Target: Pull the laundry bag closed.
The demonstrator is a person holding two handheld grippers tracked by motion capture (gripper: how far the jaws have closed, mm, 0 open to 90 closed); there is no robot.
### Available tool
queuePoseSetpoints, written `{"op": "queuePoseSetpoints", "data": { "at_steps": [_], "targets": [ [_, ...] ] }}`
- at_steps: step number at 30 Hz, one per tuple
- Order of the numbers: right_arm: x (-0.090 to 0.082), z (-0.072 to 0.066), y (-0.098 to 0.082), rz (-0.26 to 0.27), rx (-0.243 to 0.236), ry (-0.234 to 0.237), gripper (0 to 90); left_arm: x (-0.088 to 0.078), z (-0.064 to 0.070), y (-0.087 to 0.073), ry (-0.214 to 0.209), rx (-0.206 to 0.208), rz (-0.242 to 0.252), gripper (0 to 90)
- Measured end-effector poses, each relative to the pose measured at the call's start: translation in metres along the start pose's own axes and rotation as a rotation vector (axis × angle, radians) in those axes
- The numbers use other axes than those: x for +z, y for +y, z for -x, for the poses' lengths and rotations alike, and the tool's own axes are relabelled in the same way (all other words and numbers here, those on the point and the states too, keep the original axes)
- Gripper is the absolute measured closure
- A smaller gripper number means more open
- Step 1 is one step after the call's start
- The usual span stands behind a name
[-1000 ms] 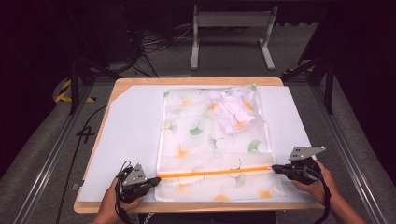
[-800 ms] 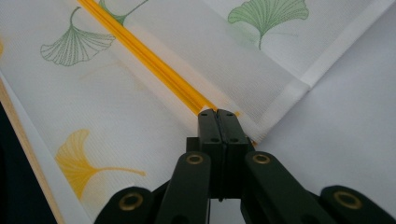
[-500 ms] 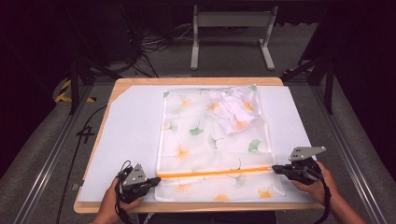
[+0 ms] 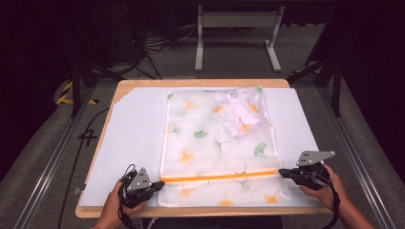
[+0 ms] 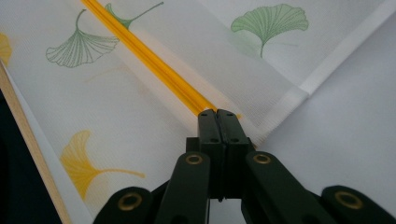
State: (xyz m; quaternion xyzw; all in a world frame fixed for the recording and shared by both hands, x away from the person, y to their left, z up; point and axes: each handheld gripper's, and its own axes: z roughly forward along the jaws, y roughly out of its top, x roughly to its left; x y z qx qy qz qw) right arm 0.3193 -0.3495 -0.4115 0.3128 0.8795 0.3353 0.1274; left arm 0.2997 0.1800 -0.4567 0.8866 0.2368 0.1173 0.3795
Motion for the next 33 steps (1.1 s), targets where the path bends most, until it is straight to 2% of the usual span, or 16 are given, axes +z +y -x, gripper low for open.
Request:
{"op": "queuePoseSetpoints", "data": {
  "at_steps": [8, 18, 27, 33],
  "targets": [
    [-0.0024, -0.0052, 0.0015, 0.013, -0.018, -0.028, 89.3, -0.0005, -0.0005, 0.0013, -0.004, 0.01, -0.009, 90.0],
    [-0.0058, -0.0046, -0.0014, 0.048, 0.001, -0.042, 88.7, -0.0018, -0.0024, 0.002, -0.003, 0.015, -0.011, 90.0],
    [-0.009, -0.0049, -0.0025, 0.074, 0.0, -0.052, 87.5, -0.0063, -0.0047, 0.0004, 0.018, 0.014, -0.004, 90.0],
    [-0.0091, -0.0061, -0.0022, 0.084, -0.013, -0.07, 84.8, -0.01, -0.0078, -0.0017, 0.039, -0.002, 0.002, 87.9]
  ]
}}
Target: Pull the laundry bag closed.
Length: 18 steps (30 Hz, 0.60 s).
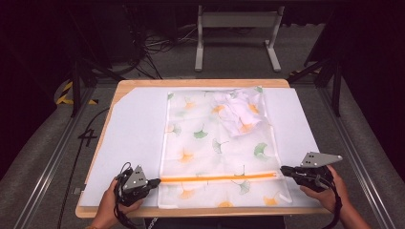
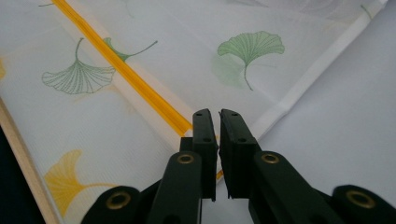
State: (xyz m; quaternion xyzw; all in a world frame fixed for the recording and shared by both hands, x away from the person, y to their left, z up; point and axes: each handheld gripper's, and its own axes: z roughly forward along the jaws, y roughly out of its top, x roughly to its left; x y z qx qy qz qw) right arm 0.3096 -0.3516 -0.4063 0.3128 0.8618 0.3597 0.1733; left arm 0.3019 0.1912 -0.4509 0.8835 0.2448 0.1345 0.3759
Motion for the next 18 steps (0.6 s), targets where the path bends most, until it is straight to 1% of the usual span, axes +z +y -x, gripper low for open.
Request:
{"op": "queuePoseSetpoints", "data": {
  "at_steps": [1, 3, 5, 9, 10, 12, 14, 16, 17, 18],
  "targets": [
    [-0.001, 0.0, 0.0, 0.003, -0.007, -0.006, 84.8, -0.001, 0.0, 0.0, 0.001, -0.001, 0.003, 87.7],
    [-0.003, 0.001, 0.001, 0.017, -0.007, -0.009, 83.4, -0.002, -0.001, 0.0, 0.006, 0.005, 0.009, 87.8],
    [-0.005, 0.003, 0.001, 0.041, 0.004, -0.015, 80.8, -0.005, -0.002, 0.0, 0.016, -0.002, 0.021, 86.7],
    [-0.005, 0.003, 0.0, 0.042, 0.002, -0.027, 78.8, -0.008, -0.004, -0.002, 0.031, -0.008, 0.029, 85.3],
    [-0.005, 0.003, 0.0, 0.044, 0.001, -0.028, 76.3, -0.008, -0.005, -0.002, 0.038, -0.008, 0.029, 83.7],
    [-0.005, 0.003, -0.001, 0.049, 0.001, -0.033, 74.7, -0.011, -0.006, -0.003, 0.04, -0.016, 0.037, 82.4],
    [-0.005, 0.003, -0.001, 0.059, -0.003, -0.028, 70.8, -0.012, -0.007, -0.003, 0.053, -0.019, 0.041, 80.9],
    [-0.006, 0.004, -0.001, 0.069, -0.006, -0.041, 67.3, -0.014, -0.009, -0.004, 0.064, -0.018, 0.043, 79.1],
    [-0.006, 0.005, -0.002, 0.077, -0.004, -0.052, 62.9, -0.014, -0.01, -0.005, 0.077, -0.023, 0.042, 75.3],
    [-0.006, 0.006, -0.002, 0.084, -0.001, -0.061, 62.9, -0.015, -0.011, -0.005, 0.082, -0.024, 0.041, 74.4]
  ]
}}
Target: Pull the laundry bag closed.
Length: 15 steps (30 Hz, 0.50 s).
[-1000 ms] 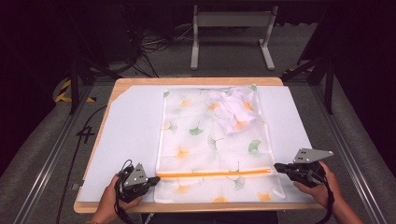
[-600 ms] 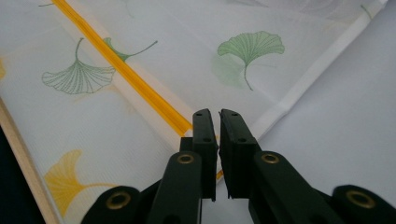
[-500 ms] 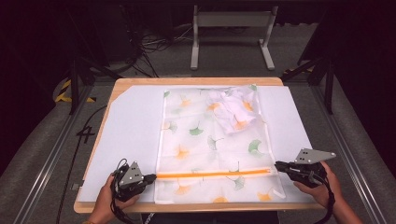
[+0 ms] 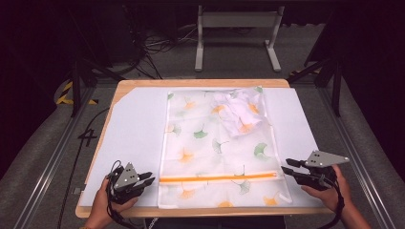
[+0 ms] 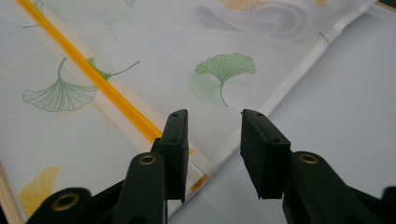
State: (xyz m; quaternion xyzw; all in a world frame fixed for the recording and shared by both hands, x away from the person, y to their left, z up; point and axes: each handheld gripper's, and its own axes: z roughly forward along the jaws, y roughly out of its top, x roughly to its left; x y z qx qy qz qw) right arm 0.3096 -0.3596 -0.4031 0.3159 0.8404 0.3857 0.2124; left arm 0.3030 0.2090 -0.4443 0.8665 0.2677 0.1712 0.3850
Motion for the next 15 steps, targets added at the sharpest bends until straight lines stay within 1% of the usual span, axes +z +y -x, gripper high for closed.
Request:
{"op": "queuePoseSetpoints", "data": {
  "at_steps": [2, 3, 5, 7, 8, 9, 11, 12, 13, 14, 15],
  "targets": [
    [0.0, 0.002, -0.001, 0.007, 0.003, -0.005, 60.3, -0.001, -0.001, 0.0, 0.007, 0.0, 0.0, 69.8],
    [0.0, 0.002, -0.001, 0.011, 0.003, -0.016, 58.5, -0.002, -0.003, -0.001, 0.018, -0.008, 0.002, 67.7],
    [0.0, 0.003, -0.002, 0.008, 0.007, -0.035, 56.0, -0.002, -0.004, -0.002, 0.024, -0.008, 0.002, 64.6],
    [0.0, 0.004, -0.004, 0.012, 0.013, -0.053, 53.4, -0.004, -0.006, -0.003, 0.044, -0.021, 0.011, 61.8],
    [0.0, 0.004, -0.004, 0.012, 0.013, -0.053, 53.4, -0.004, -0.006, -0.003, 0.044, -0.021, 0.011, 59.3],
    [0.0, 0.005, -0.004, 0.011, 0.016, -0.056, 53.0, -0.005, -0.008, -0.003, 0.055, -0.024, 0.012, 59.3],
    [-0.001, 0.007, -0.006, 0.015, 0.023, -0.065, 49.2, -0.006, -0.011, -0.004, 0.07, -0.027, 0.016, 56.2],
    [0.0, 0.008, -0.006, 0.015, 0.025, -0.071, 48.5, -0.007, -0.012, -0.004, 0.074, -0.041, 0.02, 54.6],
    [0.0, 0.008, -0.007, 0.015, 0.026, -0.075, 47.8, -0.007, -0.013, -0.005, 0.079, -0.044, 0.025, 53.8],
    [0.0, 0.009, -0.007, 0.016, 0.024, -0.08, 46.0, -0.008, -0.015, -0.006, 0.084, -0.046, 0.026, 53.1],
    [0.0, 0.009, -0.008, 0.016, 0.02, -0.098, 42.0, -0.008, -0.016, -0.006, 0.093, -0.049, 0.027, 49.6]
  ]
}}
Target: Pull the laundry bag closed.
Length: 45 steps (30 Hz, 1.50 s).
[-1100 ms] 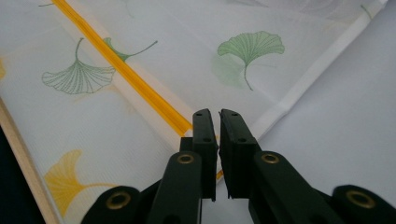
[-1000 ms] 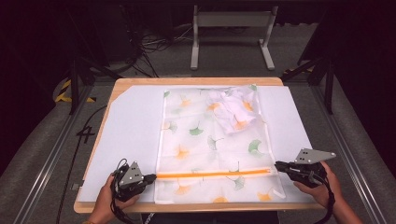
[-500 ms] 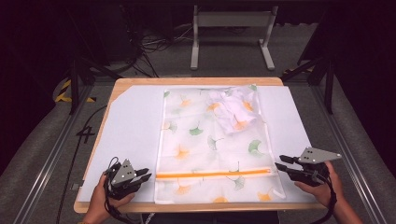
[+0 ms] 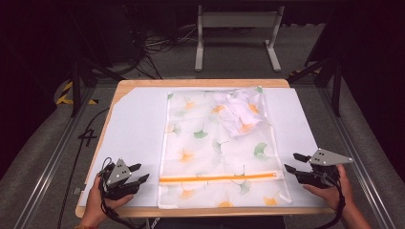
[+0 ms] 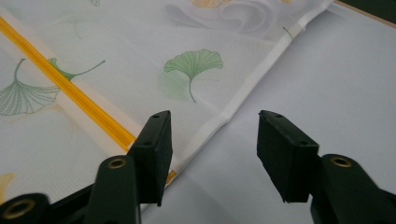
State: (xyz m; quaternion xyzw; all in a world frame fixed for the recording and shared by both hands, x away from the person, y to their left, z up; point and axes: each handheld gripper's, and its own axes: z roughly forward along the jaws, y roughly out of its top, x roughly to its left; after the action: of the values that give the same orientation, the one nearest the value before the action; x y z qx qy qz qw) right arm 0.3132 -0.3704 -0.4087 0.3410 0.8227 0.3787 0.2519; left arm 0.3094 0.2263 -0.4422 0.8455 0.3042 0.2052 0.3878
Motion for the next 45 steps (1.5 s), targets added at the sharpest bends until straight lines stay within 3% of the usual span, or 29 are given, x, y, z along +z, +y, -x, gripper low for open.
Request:
{"op": "queuePoseSetpoints", "data": {
  "at_steps": [4, 10, 14, 19, 22, 24, 26, 37, 45],
  "targets": [
    [0.001, 0.002, -0.002, 0.002, 0.002, -0.019, 37.9, -0.001, -0.004, -0.001, 0.026, -0.01, 0.01, 45.4],
    [0.002, 0.01, -0.012, 0.011, 0.038, -0.07, 23.5, -0.002, -0.018, -0.007, 0.089, -0.067, 0.047, 25.5],
    [0.003, 0.013, -0.02, 0.002, 0.042, -0.101, 19.9, -0.002, -0.022, -0.01, 0.136, -0.062, 0.031, 15.7],
    [0.001, 0.015, -0.025, 0.014, 0.053, -0.123, 16.2, -0.002, -0.022, -0.012, 0.133, -0.07, 0.048, 11.2],
    [-0.002, 0.016, -0.029, 0.04, 0.053, -0.134, 13.6, -0.002, -0.022, -0.013, 0.122, -0.097, 0.062, 7.6],
    [-0.002, 0.016, -0.03, 0.041, 0.053, -0.137, 13.4, -0.002, -0.021, -0.014, 0.126, -0.091, 0.063, 7.4],
    [-0.004, 0.017, -0.032, 0.054, 0.067, -0.137, 12.7, -0.002, -0.021, -0.015, 0.102, -0.107, 0.088, 7.1],
    [-0.004, 0.015, -0.031, 0.058, 0.07, -0.159, 12.5, -0.004, -0.021, -0.016, 0.102, -0.118, 0.105, 7.3],
    [-0.001, 0.014, -0.032, 0.041, 0.061, -0.156, 12.6, -0.002, -0.02, -0.015, 0.109, -0.106, 0.077, 8.1]
  ]
}}
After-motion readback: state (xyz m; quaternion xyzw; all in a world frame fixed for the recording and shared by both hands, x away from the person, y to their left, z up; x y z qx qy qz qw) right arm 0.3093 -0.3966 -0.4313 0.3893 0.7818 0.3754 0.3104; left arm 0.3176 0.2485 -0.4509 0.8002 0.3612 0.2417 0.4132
